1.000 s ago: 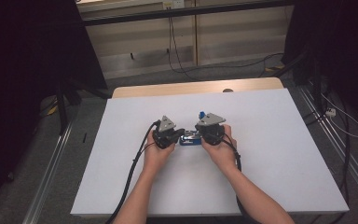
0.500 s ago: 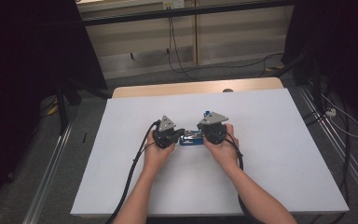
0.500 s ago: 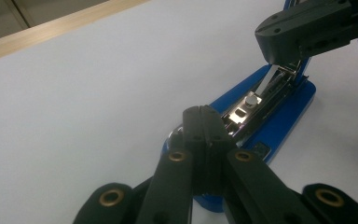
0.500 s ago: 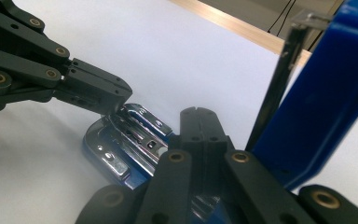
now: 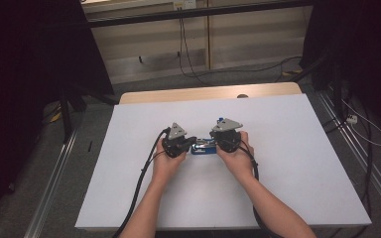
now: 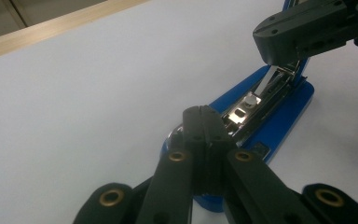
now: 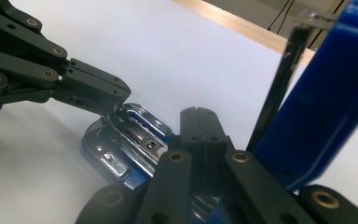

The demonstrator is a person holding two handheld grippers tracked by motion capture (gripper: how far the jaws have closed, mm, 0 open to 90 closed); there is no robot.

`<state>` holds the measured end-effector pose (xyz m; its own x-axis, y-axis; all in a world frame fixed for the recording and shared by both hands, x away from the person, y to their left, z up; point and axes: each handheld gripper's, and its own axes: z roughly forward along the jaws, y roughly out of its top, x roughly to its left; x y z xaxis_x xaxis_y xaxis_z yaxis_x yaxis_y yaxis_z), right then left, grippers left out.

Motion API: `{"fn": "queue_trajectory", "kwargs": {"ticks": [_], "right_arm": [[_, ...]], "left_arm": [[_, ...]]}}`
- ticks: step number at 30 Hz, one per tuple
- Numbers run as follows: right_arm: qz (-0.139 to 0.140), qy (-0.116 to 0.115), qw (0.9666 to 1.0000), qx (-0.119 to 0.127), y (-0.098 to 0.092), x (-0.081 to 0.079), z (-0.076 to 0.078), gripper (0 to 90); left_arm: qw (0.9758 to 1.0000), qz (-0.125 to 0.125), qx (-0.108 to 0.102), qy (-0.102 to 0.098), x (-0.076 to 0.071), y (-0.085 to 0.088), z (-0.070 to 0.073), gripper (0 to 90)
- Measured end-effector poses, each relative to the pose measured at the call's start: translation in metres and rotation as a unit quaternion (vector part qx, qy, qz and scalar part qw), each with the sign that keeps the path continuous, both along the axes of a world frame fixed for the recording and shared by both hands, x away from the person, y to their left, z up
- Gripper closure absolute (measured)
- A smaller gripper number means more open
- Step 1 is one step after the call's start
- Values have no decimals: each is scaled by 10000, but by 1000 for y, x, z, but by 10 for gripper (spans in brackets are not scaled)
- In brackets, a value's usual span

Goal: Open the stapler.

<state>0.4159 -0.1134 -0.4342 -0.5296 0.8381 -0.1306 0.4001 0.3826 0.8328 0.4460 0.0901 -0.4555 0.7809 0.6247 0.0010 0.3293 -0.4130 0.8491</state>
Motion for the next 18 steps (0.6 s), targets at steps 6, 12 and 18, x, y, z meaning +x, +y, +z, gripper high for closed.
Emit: {"fn": "queue_trajectory", "kwargs": {"ticks": [6, 12, 18], "right_arm": [[-23, 1, 10000, 46, 0, -1, -1, 900], [-128, 9, 9999, 97, -8, 1, -2, 900], [-76, 15, 10000, 36, -8, 1, -2, 900]], "left_arm": [[10000, -12, 6, 13, 1, 1, 0, 900], [10000, 20, -20, 40, 0, 1, 0, 900], [10000, 27, -21, 41, 0, 1, 0, 900]]}}
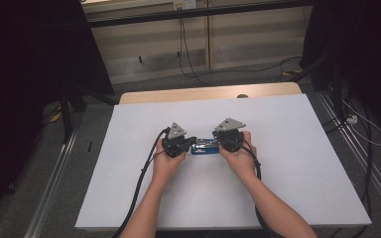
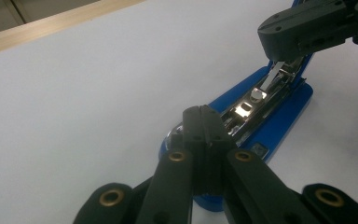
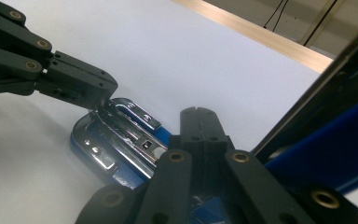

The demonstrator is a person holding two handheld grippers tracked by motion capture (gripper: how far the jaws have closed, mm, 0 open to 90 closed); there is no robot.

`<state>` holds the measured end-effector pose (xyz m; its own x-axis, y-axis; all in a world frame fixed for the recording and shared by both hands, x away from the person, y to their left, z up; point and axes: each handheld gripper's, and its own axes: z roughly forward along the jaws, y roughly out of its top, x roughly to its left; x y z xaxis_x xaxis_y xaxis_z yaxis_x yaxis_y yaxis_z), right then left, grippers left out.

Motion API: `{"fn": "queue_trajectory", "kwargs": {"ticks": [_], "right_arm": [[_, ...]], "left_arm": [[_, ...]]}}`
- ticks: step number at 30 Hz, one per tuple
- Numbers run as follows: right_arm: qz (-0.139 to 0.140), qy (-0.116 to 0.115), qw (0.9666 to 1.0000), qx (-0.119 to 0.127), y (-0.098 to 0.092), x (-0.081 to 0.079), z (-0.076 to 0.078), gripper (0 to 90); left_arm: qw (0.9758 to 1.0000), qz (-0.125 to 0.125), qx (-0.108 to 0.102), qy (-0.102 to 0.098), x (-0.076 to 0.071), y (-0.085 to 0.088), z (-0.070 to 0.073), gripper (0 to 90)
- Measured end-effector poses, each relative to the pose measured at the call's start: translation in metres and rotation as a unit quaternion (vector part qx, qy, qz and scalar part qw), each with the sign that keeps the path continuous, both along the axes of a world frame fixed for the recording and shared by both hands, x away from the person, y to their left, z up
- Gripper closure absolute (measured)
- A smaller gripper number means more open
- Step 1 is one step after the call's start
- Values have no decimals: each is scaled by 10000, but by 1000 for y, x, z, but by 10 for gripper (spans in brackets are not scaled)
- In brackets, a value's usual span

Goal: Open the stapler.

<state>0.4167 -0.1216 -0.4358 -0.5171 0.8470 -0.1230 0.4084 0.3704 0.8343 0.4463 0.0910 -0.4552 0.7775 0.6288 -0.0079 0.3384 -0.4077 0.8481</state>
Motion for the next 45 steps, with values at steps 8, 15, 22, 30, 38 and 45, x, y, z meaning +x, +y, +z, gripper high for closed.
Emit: {"fn": "queue_trajectory", "kwargs": {"ticks": [8, 15, 22, 30, 38, 45], "right_arm": [[93, 13, 9999, -98, 0, 0, -2, 900], [42, 69, 10000, 9, -1, 0, -3, 900], [15, 59, 10000, 12, -1, 0, -3, 900], [-23, 96, 10000, -2, 0, 0, -2, 900], [-165, -31, 9998, -63, -4, -2, 5, 900], [-368, 25, 9992, 163, -28, -2, 5, 900]], "left_arm": [[10000, 16, -29, 28, 0, 0, 0, 900], [10000, 9, -80, 29, 0, 1, -1, 900], [10000, 15, -85, 26, 0, 1, -1, 900], [9999, 10, -117, 62, 0, 1, -1, 900], [10000, 17, -85, 26, 0, 1, -1, 900], [9999, -3, -109, 69, 0, 1, -1, 900]]}}
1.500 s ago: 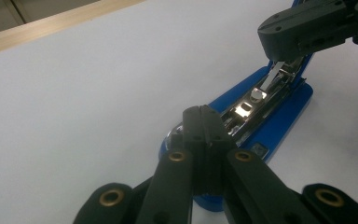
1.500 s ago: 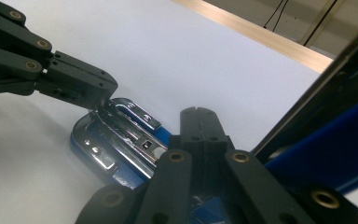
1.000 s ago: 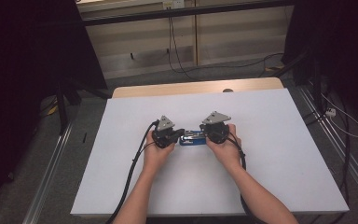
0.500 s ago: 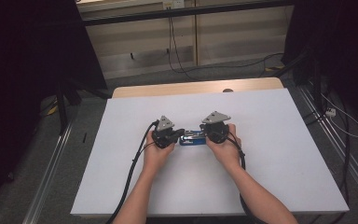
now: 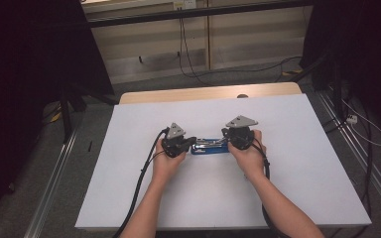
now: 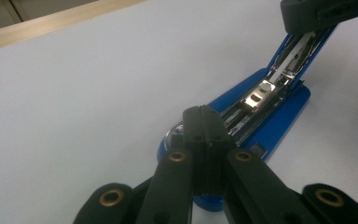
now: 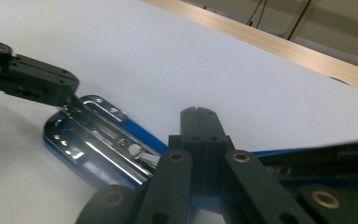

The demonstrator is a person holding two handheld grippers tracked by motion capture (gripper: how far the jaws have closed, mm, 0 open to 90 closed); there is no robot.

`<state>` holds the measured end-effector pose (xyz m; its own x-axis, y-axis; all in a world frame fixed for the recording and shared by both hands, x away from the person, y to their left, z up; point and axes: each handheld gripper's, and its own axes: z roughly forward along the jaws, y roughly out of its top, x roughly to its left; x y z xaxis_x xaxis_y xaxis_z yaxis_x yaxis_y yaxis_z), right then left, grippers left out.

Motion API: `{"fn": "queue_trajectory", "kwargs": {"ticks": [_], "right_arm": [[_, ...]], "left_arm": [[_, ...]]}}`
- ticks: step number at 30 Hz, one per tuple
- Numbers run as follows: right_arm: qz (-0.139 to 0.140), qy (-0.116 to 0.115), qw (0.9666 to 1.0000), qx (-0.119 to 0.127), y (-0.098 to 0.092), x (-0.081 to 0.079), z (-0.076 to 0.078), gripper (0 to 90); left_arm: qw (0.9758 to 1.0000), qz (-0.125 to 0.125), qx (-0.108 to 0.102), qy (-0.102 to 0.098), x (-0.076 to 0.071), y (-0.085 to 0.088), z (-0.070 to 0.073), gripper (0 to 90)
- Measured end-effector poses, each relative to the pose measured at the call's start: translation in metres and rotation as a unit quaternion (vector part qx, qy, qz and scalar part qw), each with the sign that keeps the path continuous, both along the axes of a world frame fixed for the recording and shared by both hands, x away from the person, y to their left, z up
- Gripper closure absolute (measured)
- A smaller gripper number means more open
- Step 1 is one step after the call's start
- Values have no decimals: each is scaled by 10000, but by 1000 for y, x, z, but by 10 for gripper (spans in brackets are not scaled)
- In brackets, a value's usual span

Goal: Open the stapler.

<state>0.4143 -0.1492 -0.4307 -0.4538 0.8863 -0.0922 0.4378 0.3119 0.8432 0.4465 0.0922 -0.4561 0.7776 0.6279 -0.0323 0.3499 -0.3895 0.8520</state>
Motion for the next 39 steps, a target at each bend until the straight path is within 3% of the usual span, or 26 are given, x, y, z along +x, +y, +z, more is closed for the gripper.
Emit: {"fn": "queue_trajectory", "kwargs": {"ticks": [21, 28, 31, 39], "right_arm": [[-144, 188, 9996, 128, -26, 1, -16, 900], [42, 191, 9996, 212, -36, 0, -16, 900], [132, 227, 9992, 308, -43, -3, -18, 900], [337, 141, 9992, 190, -46, -8, -17, 846]], "left_arm": [[9999, 7, -86, 108, 0, 1, 0, 900], [9999, 6, -86, 111, 1, 2, 0, 900], [9994, 5, -307, 139, 1, 4, 5, 900], [9989, -3, -430, 195, 1, 6, 8, 847]]}}
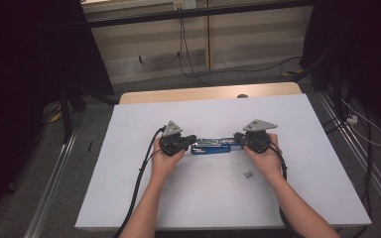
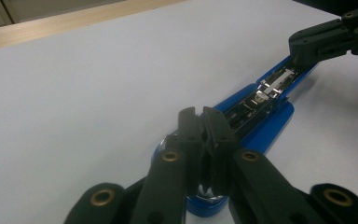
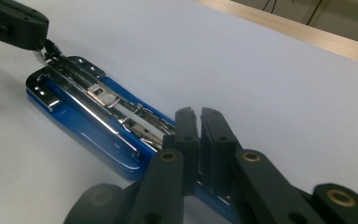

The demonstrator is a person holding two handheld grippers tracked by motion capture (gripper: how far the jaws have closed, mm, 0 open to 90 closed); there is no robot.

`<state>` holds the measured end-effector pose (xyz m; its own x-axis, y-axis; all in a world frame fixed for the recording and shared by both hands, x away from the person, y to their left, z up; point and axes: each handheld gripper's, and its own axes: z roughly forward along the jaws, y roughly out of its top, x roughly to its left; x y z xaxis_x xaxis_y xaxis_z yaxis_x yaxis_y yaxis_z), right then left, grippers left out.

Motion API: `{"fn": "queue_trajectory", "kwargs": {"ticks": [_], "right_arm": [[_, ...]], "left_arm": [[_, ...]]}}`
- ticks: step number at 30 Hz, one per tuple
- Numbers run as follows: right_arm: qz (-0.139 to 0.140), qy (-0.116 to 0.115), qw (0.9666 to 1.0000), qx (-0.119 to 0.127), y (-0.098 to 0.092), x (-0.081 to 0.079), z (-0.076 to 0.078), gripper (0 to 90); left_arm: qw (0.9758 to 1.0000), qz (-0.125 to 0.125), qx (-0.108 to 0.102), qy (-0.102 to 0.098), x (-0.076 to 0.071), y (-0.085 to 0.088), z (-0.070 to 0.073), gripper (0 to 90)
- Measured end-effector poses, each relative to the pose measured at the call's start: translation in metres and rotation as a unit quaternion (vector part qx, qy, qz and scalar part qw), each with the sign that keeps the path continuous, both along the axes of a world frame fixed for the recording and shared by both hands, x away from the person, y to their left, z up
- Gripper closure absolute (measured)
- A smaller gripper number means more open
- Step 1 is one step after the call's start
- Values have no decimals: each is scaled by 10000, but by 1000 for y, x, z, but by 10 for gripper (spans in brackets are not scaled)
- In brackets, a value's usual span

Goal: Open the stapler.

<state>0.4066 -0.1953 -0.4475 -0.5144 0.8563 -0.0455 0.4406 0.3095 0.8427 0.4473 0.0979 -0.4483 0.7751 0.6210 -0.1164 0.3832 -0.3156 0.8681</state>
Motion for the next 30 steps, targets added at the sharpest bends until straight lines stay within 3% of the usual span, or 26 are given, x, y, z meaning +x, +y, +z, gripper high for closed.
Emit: {"fn": "queue_trajectory", "kwargs": {"ticks": [5, 10, 12, 15, 20, 21, 24, 30], "right_arm": [[245, -85, 9996, -89, -6, -7, 2, 770], [264, -82, 9996, -18, -15, -15, 3, 724], [304, -83, 9995, 44, -19, -19, 4, 691], [387, -124, 9992, 59, -25, -29, 6, 563], [406, -156, 9990, 80, -34, -39, 8, 458], [420, -160, 9989, 92, -37, -43, 10, 402], [435, -144, 9989, 88, -41, -47, 11, 373], [530, -4, 9985, 98, -51, -57, 8, 298]], "left_arm": [[10000, -35, -38, -50, -2, 6, 9, 776], [10000, -17, 38, -64, -5, 9, 13, 722], [10000, 11, 76, 10, -5, 9, 13, 676], [9999, 49, 72, 138, -7, 10, 14, 593], [9996, 130, 133, 215, -8, 11, 15, 487], [9995, 158, 144, 252, -8, 12, 16, 421], [9993, 184, 160, 297, -10, 14, 18, 392], [9984, 234, 439, 258, -14, 15, 21, 254]]}}
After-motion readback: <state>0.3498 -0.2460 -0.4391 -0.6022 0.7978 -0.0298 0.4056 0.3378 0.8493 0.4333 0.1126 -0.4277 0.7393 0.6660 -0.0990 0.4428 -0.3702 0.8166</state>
